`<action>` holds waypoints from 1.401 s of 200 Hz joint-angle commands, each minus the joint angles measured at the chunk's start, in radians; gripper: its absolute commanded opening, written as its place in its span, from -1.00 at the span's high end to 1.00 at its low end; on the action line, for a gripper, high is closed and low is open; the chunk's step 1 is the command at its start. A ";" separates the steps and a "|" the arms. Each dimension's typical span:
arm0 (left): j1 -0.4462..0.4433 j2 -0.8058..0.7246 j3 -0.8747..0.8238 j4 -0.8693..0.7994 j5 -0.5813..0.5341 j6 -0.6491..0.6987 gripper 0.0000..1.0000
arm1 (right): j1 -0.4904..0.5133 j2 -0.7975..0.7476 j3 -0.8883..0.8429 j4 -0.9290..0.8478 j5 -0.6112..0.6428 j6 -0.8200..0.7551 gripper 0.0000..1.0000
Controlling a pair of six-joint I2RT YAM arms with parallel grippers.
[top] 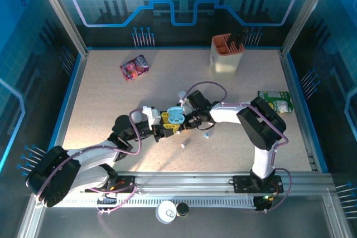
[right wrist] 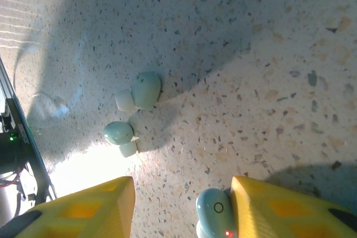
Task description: Insert the wireless bluetooth earbuds into the charging case
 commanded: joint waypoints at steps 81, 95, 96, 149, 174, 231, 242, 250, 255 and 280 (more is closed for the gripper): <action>0.009 -0.001 -0.014 0.056 0.019 0.008 0.33 | 0.041 -0.010 0.013 -0.089 0.010 -0.022 0.37; 0.009 -0.001 -0.015 0.057 0.019 0.010 0.33 | 0.043 -0.007 0.015 -0.095 0.012 -0.028 0.37; 0.010 -0.001 -0.015 0.057 0.019 0.010 0.33 | 0.043 -0.006 0.015 -0.095 0.012 -0.028 0.37; 0.010 -0.001 -0.015 0.055 0.014 0.013 0.33 | 0.044 0.011 0.030 -0.109 0.038 -0.027 0.50; 0.009 -0.001 -0.017 0.051 0.008 0.020 0.33 | 0.045 -0.004 0.033 -0.112 0.073 -0.017 0.53; 0.014 -0.004 -0.028 0.045 -0.002 0.029 0.33 | 0.034 -0.130 -0.026 -0.088 0.280 0.051 0.57; 0.015 -0.008 -0.027 0.041 -0.004 0.028 0.33 | 0.029 -0.167 -0.047 -0.081 0.333 0.078 0.59; 0.015 -0.011 -0.029 0.039 -0.006 0.030 0.33 | 0.026 -0.196 -0.063 -0.081 0.385 0.100 0.59; 0.015 -0.013 -0.031 0.039 -0.006 0.030 0.33 | 0.023 -0.214 -0.075 -0.080 0.421 0.111 0.59; 0.018 -0.025 -0.033 0.021 -0.013 0.037 0.33 | 0.010 -0.294 -0.102 -0.115 0.589 0.184 0.62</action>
